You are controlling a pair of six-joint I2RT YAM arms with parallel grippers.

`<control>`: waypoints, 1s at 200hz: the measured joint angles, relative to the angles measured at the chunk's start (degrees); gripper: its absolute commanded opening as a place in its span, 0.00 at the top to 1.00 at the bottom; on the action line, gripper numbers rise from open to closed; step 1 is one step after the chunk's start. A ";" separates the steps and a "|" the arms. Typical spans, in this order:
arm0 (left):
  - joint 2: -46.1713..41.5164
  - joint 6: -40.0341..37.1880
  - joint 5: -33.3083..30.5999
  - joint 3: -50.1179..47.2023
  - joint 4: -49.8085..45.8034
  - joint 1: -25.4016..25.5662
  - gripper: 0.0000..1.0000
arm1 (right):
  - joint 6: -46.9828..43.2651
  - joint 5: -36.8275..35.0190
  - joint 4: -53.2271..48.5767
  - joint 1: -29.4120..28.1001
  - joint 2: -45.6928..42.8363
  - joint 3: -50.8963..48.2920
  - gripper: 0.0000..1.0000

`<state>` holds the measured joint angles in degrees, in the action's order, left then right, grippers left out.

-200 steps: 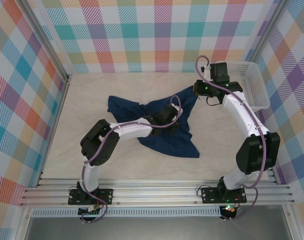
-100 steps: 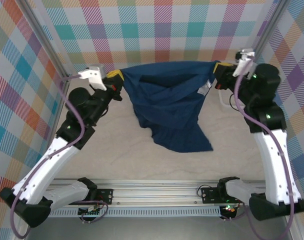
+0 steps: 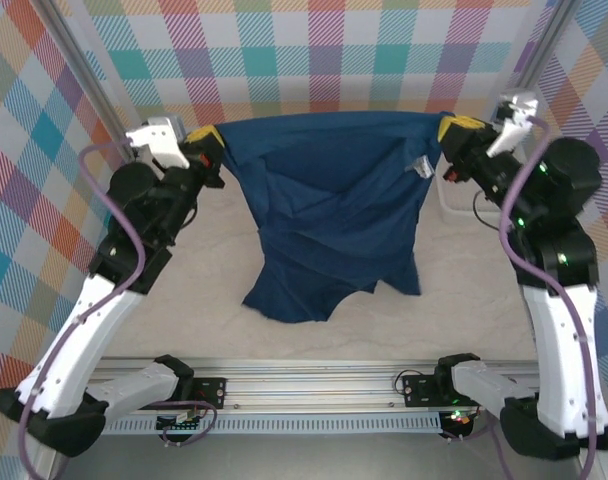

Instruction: Fold the inside-out t-shirt

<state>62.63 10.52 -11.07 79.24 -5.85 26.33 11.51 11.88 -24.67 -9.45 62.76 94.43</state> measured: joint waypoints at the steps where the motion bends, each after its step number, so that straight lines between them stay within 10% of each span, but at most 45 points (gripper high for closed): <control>1: 0.20 0.02 -0.07 0.15 0.00 -0.20 1.00 | 0.00 -0.11 0.09 0.00 0.26 0.07 1.00; 61: 24.30 1.33 3.93 21.22 -3.41 -10.51 1.00 | -1.38 -5.20 1.77 -0.37 32.54 22.47 1.00; 128: 15.19 -1.36 10.08 27.82 -4.20 -10.64 1.00 | -0.39 2.38 -0.63 -0.37 33.97 42.40 1.00; 200: 1.20 9.53 18.78 -20.96 1.73 -9.66 1.00 | 4.44 -0.26 -0.26 -0.31 10.27 -16.50 0.84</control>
<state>63.83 20.05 7.70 58.28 -4.12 16.67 15.94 11.62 -24.93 -9.76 73.03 77.93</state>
